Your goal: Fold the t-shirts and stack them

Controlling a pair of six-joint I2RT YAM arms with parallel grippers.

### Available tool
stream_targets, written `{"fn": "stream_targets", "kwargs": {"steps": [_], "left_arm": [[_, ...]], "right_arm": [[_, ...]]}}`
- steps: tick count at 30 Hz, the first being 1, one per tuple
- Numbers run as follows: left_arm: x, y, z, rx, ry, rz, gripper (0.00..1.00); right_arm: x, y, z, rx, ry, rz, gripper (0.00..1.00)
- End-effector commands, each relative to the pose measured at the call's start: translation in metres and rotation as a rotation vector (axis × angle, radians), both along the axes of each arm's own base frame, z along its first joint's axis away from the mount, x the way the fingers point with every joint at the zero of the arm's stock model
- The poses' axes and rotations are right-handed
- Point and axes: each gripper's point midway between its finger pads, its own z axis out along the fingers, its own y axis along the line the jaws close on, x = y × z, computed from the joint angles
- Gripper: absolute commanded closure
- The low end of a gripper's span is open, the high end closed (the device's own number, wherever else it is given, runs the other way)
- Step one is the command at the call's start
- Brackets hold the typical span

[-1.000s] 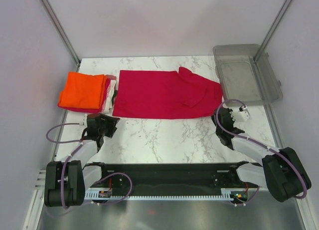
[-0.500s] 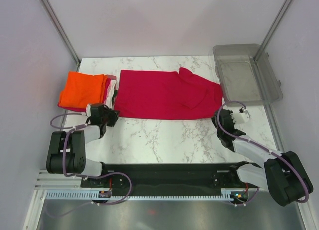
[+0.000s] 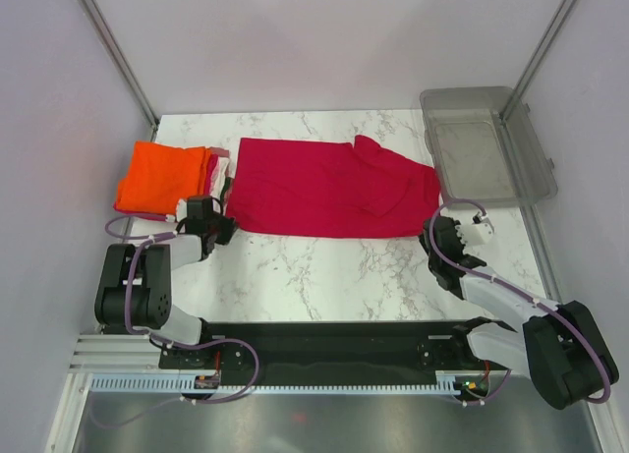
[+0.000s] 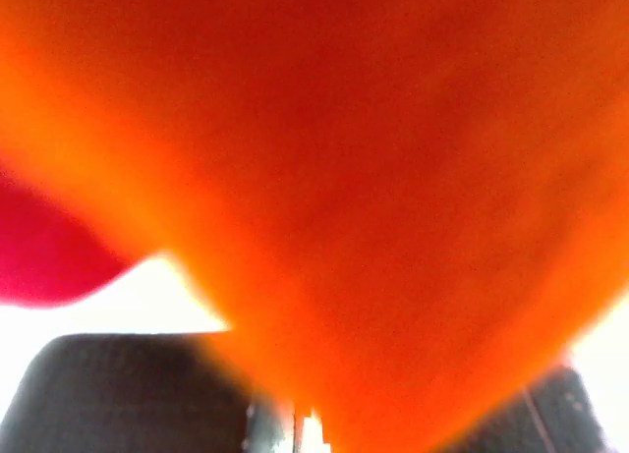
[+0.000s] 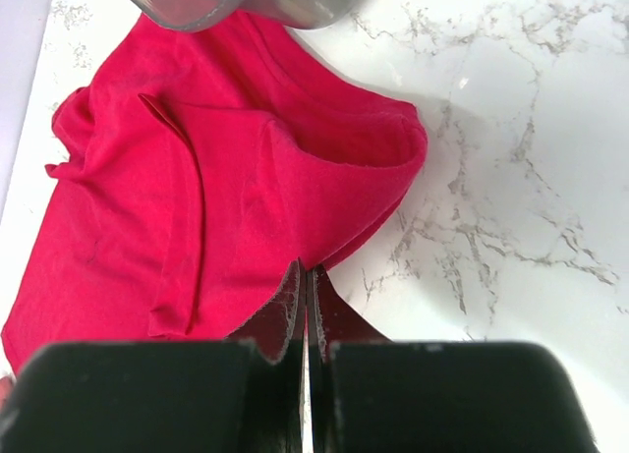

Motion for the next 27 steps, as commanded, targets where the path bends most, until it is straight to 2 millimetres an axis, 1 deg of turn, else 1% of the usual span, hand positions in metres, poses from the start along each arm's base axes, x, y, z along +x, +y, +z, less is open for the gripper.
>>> {"fn": "stream_targets", "kwargs": {"steps": [1, 2, 3, 4, 7, 8, 9, 10, 11, 12, 13, 14, 15, 16, 17, 18, 19, 20, 21, 22, 23, 24, 25, 26, 27], "left_arm": [[-0.012, 0.010, 0.002, 0.062, 0.048, 0.019, 0.98], [-0.018, 0.011, 0.001, 0.070, 0.057, 0.017, 0.98], [-0.022, 0.013, 0.009, 0.080, 0.049, 0.013, 0.98], [-0.026, 0.013, 0.010, 0.084, 0.055, 0.009, 0.98], [-0.037, 0.009, 0.014, 0.081, 0.081, -0.028, 0.98], [-0.032, 0.008, 0.022, 0.079, 0.080, -0.033, 0.98], [-0.033, 0.008, 0.025, 0.083, 0.095, -0.040, 0.98], [-0.027, 0.007, 0.038, 0.086, 0.092, -0.048, 0.98], [-0.024, 0.007, 0.045, 0.087, 0.092, -0.051, 0.98], [-0.021, 0.008, 0.054, 0.097, 0.090, -0.061, 0.98], [-0.015, 0.009, 0.073, 0.103, 0.079, -0.062, 0.98], [-0.012, 0.012, 0.091, 0.116, 0.051, -0.056, 0.98], [-0.010, 0.014, 0.106, 0.130, 0.026, -0.055, 0.98], [-0.009, 0.019, 0.128, 0.140, 0.004, -0.046, 0.98], [-0.011, 0.021, 0.150, 0.150, -0.050, -0.041, 0.98], [-0.014, 0.022, 0.161, 0.164, -0.069, -0.050, 0.98], [-0.017, 0.034, 0.171, 0.171, -0.078, -0.021, 0.98], [-0.022, 0.037, 0.175, 0.179, -0.085, -0.019, 0.98], [-0.028, 0.038, 0.181, 0.187, -0.097, -0.021, 0.98], [-0.036, 0.038, 0.167, 0.186, -0.064, -0.022, 0.98], [-0.044, 0.036, 0.161, 0.176, -0.053, -0.026, 0.98], [-0.050, 0.034, 0.151, 0.163, -0.031, -0.033, 0.98], [-0.063, 0.032, 0.127, 0.147, 0.021, -0.039, 0.98], [-0.069, 0.028, 0.117, 0.131, 0.037, -0.051, 0.98], [-0.076, 0.027, 0.114, 0.123, 0.034, -0.046, 0.98]], "right_arm": [[0.003, -0.006, 0.019, -0.030, -0.026, -0.029, 1.00], [0.002, -0.008, 0.020, -0.038, -0.022, -0.033, 1.00], [0.001, -0.012, 0.026, -0.051, -0.020, -0.047, 1.00], [-0.006, -0.015, 0.021, -0.074, 0.020, -0.049, 1.00], [-0.009, -0.019, 0.023, -0.089, 0.048, -0.064, 1.00], [-0.009, -0.019, 0.023, -0.091, 0.051, -0.067, 1.00], [-0.007, -0.019, 0.021, -0.093, 0.059, -0.071, 1.00], [0.000, -0.017, 0.030, -0.096, 0.042, -0.075, 1.00], [0.006, -0.016, 0.037, -0.104, 0.037, -0.073, 1.00], [0.022, -0.011, 0.061, -0.114, 0.007, -0.061, 1.00], [0.025, -0.010, 0.071, -0.132, 0.021, -0.055, 1.00], [0.032, -0.010, 0.088, -0.146, 0.008, -0.056, 1.00], [0.047, -0.004, 0.128, -0.134, -0.053, -0.054, 1.00], [0.047, -0.005, 0.140, -0.166, -0.040, -0.039, 1.00], [0.050, -0.005, 0.157, -0.170, -0.064, -0.035, 1.00], [0.052, -0.004, 0.183, -0.157, -0.115, -0.037, 1.00], [0.048, -0.007, 0.187, -0.163, -0.114, -0.036, 1.00], [0.045, -0.008, 0.188, -0.158, -0.117, -0.039, 1.00], [0.035, -0.011, 0.179, -0.149, -0.107, -0.043, 1.00], [0.027, -0.012, 0.166, -0.121, -0.085, -0.055, 1.00], [0.020, -0.012, 0.152, -0.103, -0.061, -0.054, 1.00], [0.005, -0.011, 0.125, -0.079, -0.017, -0.032, 1.00], [-0.004, -0.011, 0.112, -0.049, 0.006, -0.041, 1.00], [-0.012, -0.011, 0.100, -0.036, 0.026, -0.029, 1.00], [-0.027, -0.012, 0.081, -0.024, 0.054, -0.015, 1.00]]}}
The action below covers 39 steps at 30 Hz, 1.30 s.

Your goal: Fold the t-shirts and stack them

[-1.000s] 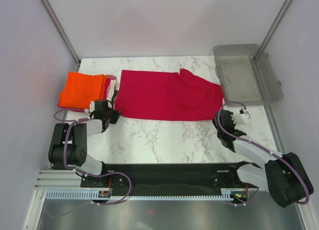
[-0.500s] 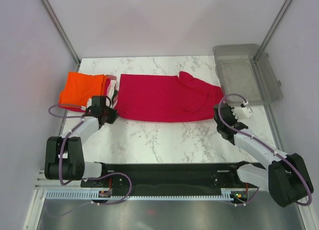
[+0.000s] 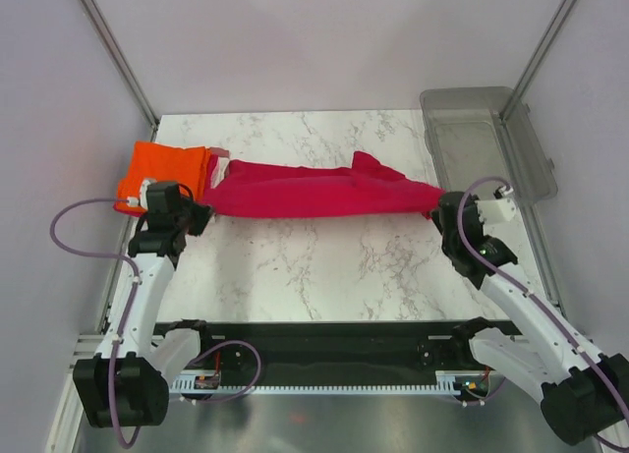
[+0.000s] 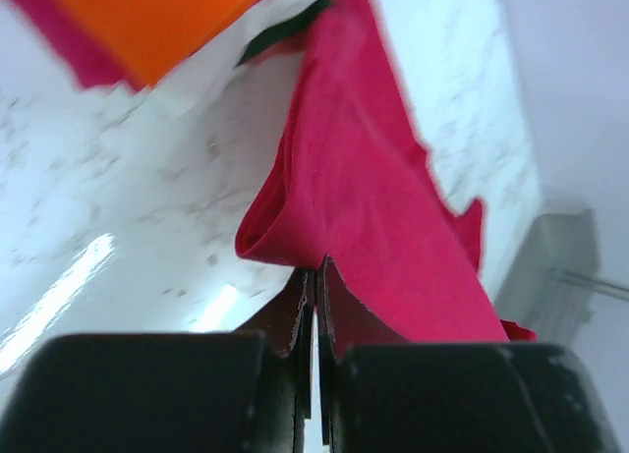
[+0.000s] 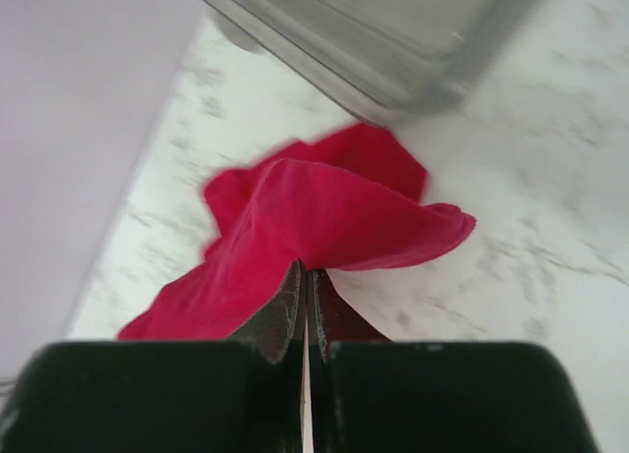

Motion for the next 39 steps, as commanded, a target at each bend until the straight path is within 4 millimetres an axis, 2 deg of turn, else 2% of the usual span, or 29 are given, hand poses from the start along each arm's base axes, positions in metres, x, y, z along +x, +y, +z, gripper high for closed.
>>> {"fn": "stream_targets", "kwargs": {"steps": [1, 2, 3, 5, 7, 12, 15, 17, 19, 21, 22, 23, 24, 26, 27, 29, 30, 31, 32, 33, 34, 35, 37, 38, 39], "left_arm": [[-0.051, 0.000, -0.080, 0.012, 0.240, -0.015, 0.98], [-0.056, 0.000, -0.083, 0.012, 0.239, -0.013, 0.98], [-0.063, 0.001, -0.085, 0.017, 0.233, -0.012, 0.98], [-0.076, 0.002, -0.097, 0.026, 0.252, -0.006, 0.98], [-0.089, 0.003, -0.103, 0.032, 0.256, 0.000, 0.98], [-0.110, 0.002, -0.117, 0.028, 0.274, 0.008, 0.98], [-0.115, 0.003, -0.119, 0.026, 0.274, 0.019, 0.98], [-0.117, 0.003, -0.117, 0.028, 0.263, 0.014, 0.96], [-0.116, 0.002, -0.113, 0.031, 0.251, 0.002, 0.84], [-0.115, 0.001, -0.106, 0.035, 0.229, -0.004, 0.70], [-0.114, 0.002, -0.103, 0.038, 0.217, -0.004, 0.54], [-0.113, 0.002, -0.100, 0.039, 0.204, -0.006, 0.44], [-0.111, 0.002, -0.092, 0.042, 0.179, -0.007, 0.35], [-0.108, 0.002, -0.082, 0.069, 0.159, -0.029, 0.13], [-0.104, 0.003, -0.069, 0.083, 0.132, -0.039, 0.04], [-0.100, 0.004, -0.058, 0.118, 0.128, -0.070, 0.01], [-0.092, 0.002, -0.039, 0.130, 0.078, -0.091, 0.00], [-0.086, 0.000, -0.035, 0.140, 0.071, -0.119, 0.00], [-0.081, -0.007, -0.028, 0.151, 0.057, -0.183, 0.00], [-0.070, -0.011, -0.010, 0.161, 0.006, -0.215, 0.00], [-0.064, -0.015, -0.005, 0.163, -0.005, -0.252, 0.00], [-0.056, -0.021, -0.011, 0.157, 0.035, -0.303, 0.00], [-0.037, -0.027, 0.001, 0.164, 0.009, -0.347, 0.00], [-0.029, -0.030, -0.009, 0.159, 0.046, -0.379, 0.00], [-0.020, -0.031, -0.003, 0.162, 0.039, -0.390, 0.00]], "right_arm": [[-0.047, -0.009, -0.079, 0.013, 0.198, 0.001, 1.00], [-0.054, -0.010, -0.079, 0.033, 0.180, 0.005, 1.00], [-0.065, -0.013, -0.098, 0.023, 0.221, 0.010, 1.00], [-0.077, -0.013, -0.104, 0.041, 0.217, 0.030, 1.00], [-0.091, -0.016, -0.121, 0.035, 0.261, 0.035, 1.00], [-0.114, -0.020, -0.132, 0.033, 0.296, 0.064, 0.94], [-0.119, -0.016, -0.133, 0.042, 0.293, 0.096, 0.89], [-0.119, -0.016, -0.130, 0.037, 0.281, 0.108, 0.68], [-0.116, -0.017, -0.122, -0.001, 0.266, 0.130, 0.49], [-0.106, -0.017, -0.101, -0.031, 0.213, 0.143, 0.43], [-0.103, -0.017, -0.094, -0.102, 0.208, 0.188, 0.43], [-0.098, -0.016, -0.088, -0.135, 0.208, 0.208, 0.42], [-0.086, -0.009, -0.068, -0.159, 0.151, 0.249, 0.42], [-0.072, -0.004, -0.050, -0.269, 0.158, 0.328, 0.42], [-0.062, 0.004, -0.039, -0.293, 0.124, 0.368, 0.42], [-0.044, 0.024, -0.028, -0.339, 0.126, 0.485, 0.41], [-0.034, 0.030, -0.021, -0.393, 0.113, 0.534, 0.41], [-0.027, 0.041, -0.019, -0.410, 0.110, 0.595, 0.41], [-0.011, 0.047, -0.017, -0.429, 0.136, 0.614, 0.41], [-0.003, 0.050, -0.017, -0.465, 0.156, 0.640, 0.41], [0.005, 0.055, -0.017, -0.481, 0.169, 0.661, 0.42], [0.023, 0.062, -0.020, -0.491, 0.201, 0.677, 0.43], [0.040, 0.067, -0.026, -0.522, 0.242, 0.699, 0.44], [0.057, 0.074, -0.032, -0.528, 0.269, 0.713, 0.44], [0.065, 0.075, -0.035, -0.535, 0.285, 0.716, 0.43]]}}
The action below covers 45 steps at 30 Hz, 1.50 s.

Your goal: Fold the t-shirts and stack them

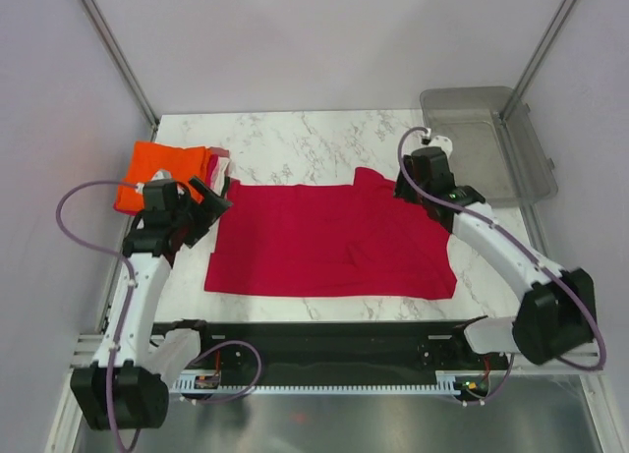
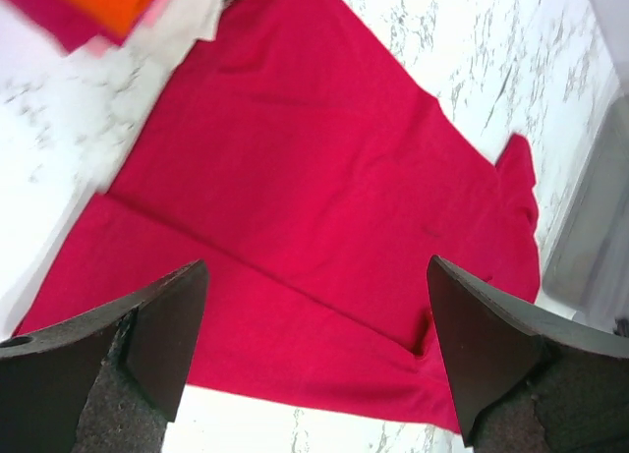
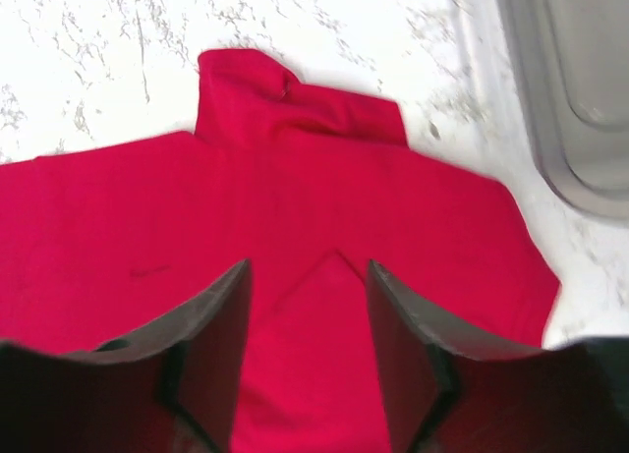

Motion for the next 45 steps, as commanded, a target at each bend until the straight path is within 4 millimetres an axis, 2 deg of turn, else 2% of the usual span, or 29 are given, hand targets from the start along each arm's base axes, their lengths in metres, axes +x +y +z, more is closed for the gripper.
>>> {"fn": "stream_targets", "kwargs": {"steps": [1, 2, 3, 4, 5, 6, 7, 8, 9, 10, 12, 13, 14, 15, 16, 18, 20, 23, 25, 29, 30, 31, 32, 33, 34, 39, 40, 45], "left_arm": [[0.034, -0.015, 0.016, 0.040, -0.071, -0.172, 0.00], [0.043, -0.016, 0.007, 0.042, -0.039, -0.181, 0.00], [0.052, -0.015, 0.013, 0.049, -0.052, -0.179, 0.01], [0.058, -0.012, 0.012, 0.067, -0.050, -0.177, 0.03], [0.067, -0.011, 0.011, 0.076, -0.056, -0.179, 0.05], [0.078, -0.010, 0.006, 0.082, -0.033, -0.182, 0.05], [0.084, -0.006, -0.001, 0.099, -0.011, -0.176, 0.07], [0.090, -0.006, -0.003, 0.099, 0.000, -0.178, 0.07], [0.099, -0.006, -0.014, 0.095, 0.036, -0.184, 0.08], [0.104, -0.007, -0.017, 0.086, 0.047, -0.181, 0.09], [0.115, -0.009, -0.023, 0.074, 0.059, -0.185, 0.11], [0.120, -0.010, -0.034, 0.066, 0.092, -0.182, 0.12], [0.124, -0.009, -0.039, 0.063, 0.103, -0.182, 0.12], [0.129, -0.011, -0.037, 0.065, 0.095, -0.187, 0.13], [0.132, -0.009, -0.045, 0.072, 0.114, -0.181, 0.13], [0.138, -0.008, -0.046, 0.084, 0.113, -0.172, 0.14], [0.140, -0.006, -0.051, 0.091, 0.123, -0.167, 0.14], [0.143, -0.005, -0.053, 0.100, 0.125, -0.164, 0.16], [0.143, -0.002, -0.054, 0.109, 0.126, -0.157, 0.17], [0.142, -0.001, -0.057, 0.117, 0.128, -0.150, 0.18], [0.141, -0.001, -0.059, 0.116, 0.131, -0.150, 0.18], [0.140, -0.013, -0.059, 0.116, 0.130, -0.181, 0.18], [0.141, -0.014, -0.058, 0.116, 0.126, -0.182, 0.18], [0.141, -0.015, -0.059, 0.115, 0.129, -0.185, 0.18], [0.141, -0.015, -0.061, 0.115, 0.132, -0.190, 0.19], [0.143, -0.013, -0.061, 0.128, 0.130, -0.182, 0.23], [0.143, -0.012, -0.063, 0.131, 0.136, -0.180, 0.25], [0.152, -0.014, -0.069, 0.141, 0.145, -0.185, 0.30]], "right_arm": [[0.038, 0.013, -0.011, -0.084, 0.030, 0.092, 0.37], [0.052, 0.016, -0.004, -0.071, 0.020, 0.099, 0.34], [0.060, 0.016, -0.009, -0.073, 0.038, 0.097, 0.31], [0.068, 0.017, -0.031, -0.087, 0.090, 0.104, 0.27], [0.082, 0.015, -0.027, -0.079, 0.085, 0.099, 0.27], [0.088, 0.018, -0.034, -0.070, 0.106, 0.108, 0.28], [0.094, 0.018, -0.055, -0.082, 0.154, 0.110, 0.29], [0.104, 0.018, -0.053, -0.083, 0.149, 0.115, 0.30], [0.109, 0.018, -0.060, -0.091, 0.162, 0.114, 0.30], [0.113, 0.018, -0.078, -0.100, 0.198, 0.113, 0.31], [0.127, 0.016, -0.082, -0.096, 0.203, 0.108, 0.33], [0.130, 0.015, -0.099, -0.094, 0.238, 0.110, 0.36], [0.139, 0.011, -0.098, -0.082, 0.231, 0.100, 0.36], [0.141, 0.010, -0.102, -0.073, 0.239, 0.100, 0.37], [0.143, 0.010, -0.113, -0.064, 0.261, 0.104, 0.36], [0.150, 0.008, -0.114, -0.043, 0.260, 0.105, 0.37], [0.151, 0.015, -0.123, -0.014, 0.279, 0.131, 0.42], [0.142, 0.016, -0.135, 0.003, 0.313, 0.130, 0.44], [0.132, 0.013, -0.139, 0.004, 0.329, 0.128, 0.51], [0.128, 0.009, -0.140, 0.001, 0.325, 0.124, 0.65], [0.129, 0.008, -0.139, 0.001, 0.324, 0.123, 0.74], [0.130, 0.008, -0.139, 0.002, 0.322, 0.125, 0.78], [0.132, 0.006, -0.138, -0.001, 0.320, 0.119, 0.83], [0.133, 0.004, -0.137, -0.002, 0.318, 0.112, 0.94], [0.135, 0.001, -0.134, -0.007, 0.311, 0.102, 1.00], [0.153, -0.019, -0.110, -0.056, 0.253, 0.036, 1.00], [0.162, -0.025, -0.097, -0.082, 0.223, 0.010, 1.00], [0.178, -0.041, -0.076, -0.160, 0.171, -0.051, 1.00]]}}
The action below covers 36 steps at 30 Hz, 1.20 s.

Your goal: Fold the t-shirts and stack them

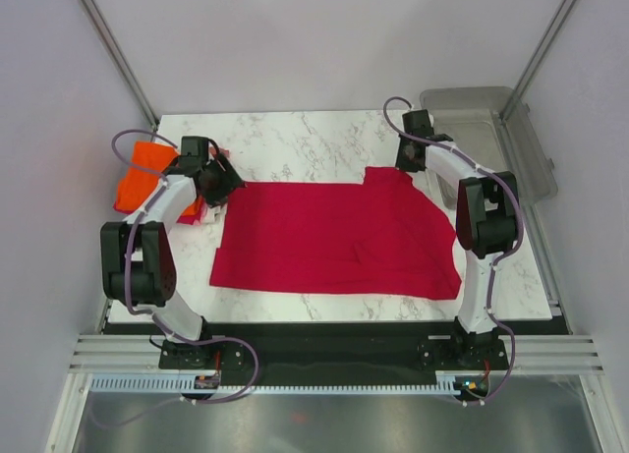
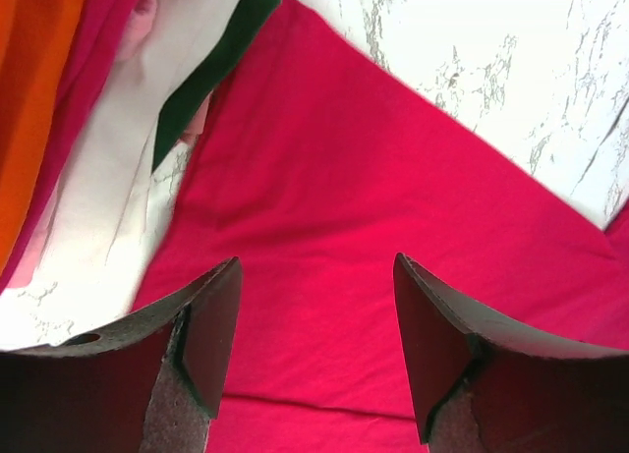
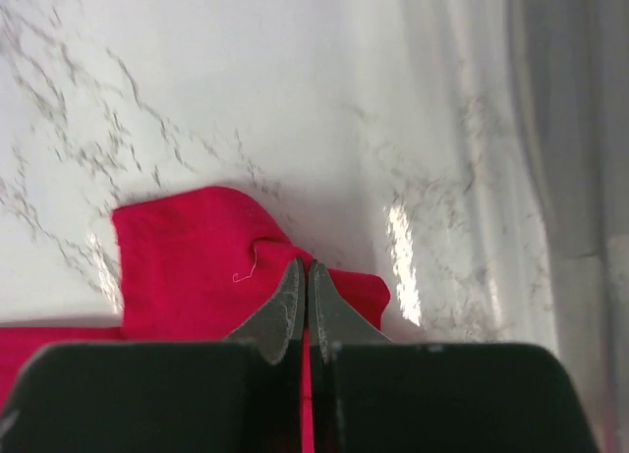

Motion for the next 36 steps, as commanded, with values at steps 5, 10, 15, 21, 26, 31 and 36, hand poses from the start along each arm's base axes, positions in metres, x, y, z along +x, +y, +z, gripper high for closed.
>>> {"fn": "stream_targets", "kwargs": {"steps": [5, 10, 15, 21, 26, 31, 36], "left_arm": [[0.034, 0.001, 0.001, 0.060, -0.048, -0.044, 0.32], [0.054, -0.003, -0.001, 0.075, -0.054, -0.078, 0.33], [0.072, -0.003, -0.016, 0.108, -0.034, -0.090, 0.39], [0.096, 0.005, -0.020, 0.231, -0.036, -0.064, 0.42], [0.106, 0.010, -0.035, 0.322, 0.009, -0.036, 0.40], [0.106, 0.017, -0.051, 0.377, 0.066, -0.010, 0.41], [0.103, 0.018, -0.072, 0.386, 0.119, -0.011, 0.47]], "right_arm": [[0.034, -0.023, 0.052, -0.121, -0.141, -0.067, 1.00], [0.041, -0.017, 0.043, -0.115, -0.134, -0.052, 1.00], [0.039, -0.008, 0.039, -0.117, -0.137, -0.033, 1.00], [0.038, -0.007, 0.041, -0.147, -0.149, -0.034, 1.00], [0.037, -0.003, 0.045, -0.129, -0.165, -0.024, 1.00], [0.035, -0.003, 0.050, -0.122, -0.173, -0.025, 1.00], [0.033, -0.002, 0.050, -0.119, -0.171, -0.025, 1.00]]}}
